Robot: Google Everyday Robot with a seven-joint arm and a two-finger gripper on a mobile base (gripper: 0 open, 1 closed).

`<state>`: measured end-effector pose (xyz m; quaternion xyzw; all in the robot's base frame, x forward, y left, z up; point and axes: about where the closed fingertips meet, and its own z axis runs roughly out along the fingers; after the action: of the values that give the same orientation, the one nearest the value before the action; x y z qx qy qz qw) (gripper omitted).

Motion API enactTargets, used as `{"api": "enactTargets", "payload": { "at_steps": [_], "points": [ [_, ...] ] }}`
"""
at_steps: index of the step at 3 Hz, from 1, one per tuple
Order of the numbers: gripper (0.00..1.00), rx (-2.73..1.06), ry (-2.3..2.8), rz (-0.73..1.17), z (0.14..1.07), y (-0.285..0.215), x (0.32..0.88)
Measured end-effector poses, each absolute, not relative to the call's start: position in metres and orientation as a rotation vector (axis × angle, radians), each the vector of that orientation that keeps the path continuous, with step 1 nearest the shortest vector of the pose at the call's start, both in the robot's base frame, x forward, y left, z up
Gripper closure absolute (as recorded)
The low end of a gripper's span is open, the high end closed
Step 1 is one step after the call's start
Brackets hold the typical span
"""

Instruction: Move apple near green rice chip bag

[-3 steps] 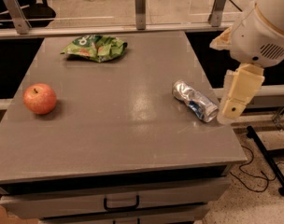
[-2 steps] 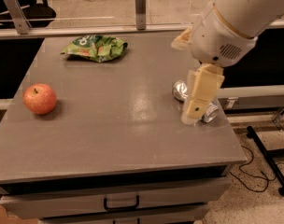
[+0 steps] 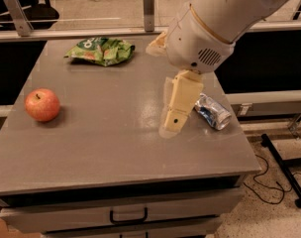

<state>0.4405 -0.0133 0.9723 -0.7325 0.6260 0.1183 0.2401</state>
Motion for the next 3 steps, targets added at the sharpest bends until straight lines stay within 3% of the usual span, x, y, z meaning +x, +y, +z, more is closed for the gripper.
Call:
{"api": "enactTargets", "payload": {
  "at_steps": [1, 3],
  "points": [
    [0.00, -1.978, 1.681, 0.359, 0.967, 0.002, 0.454],
    [0.00, -1.906, 1.611, 0.435, 0.929, 0.089, 0.510]
  ]
}}
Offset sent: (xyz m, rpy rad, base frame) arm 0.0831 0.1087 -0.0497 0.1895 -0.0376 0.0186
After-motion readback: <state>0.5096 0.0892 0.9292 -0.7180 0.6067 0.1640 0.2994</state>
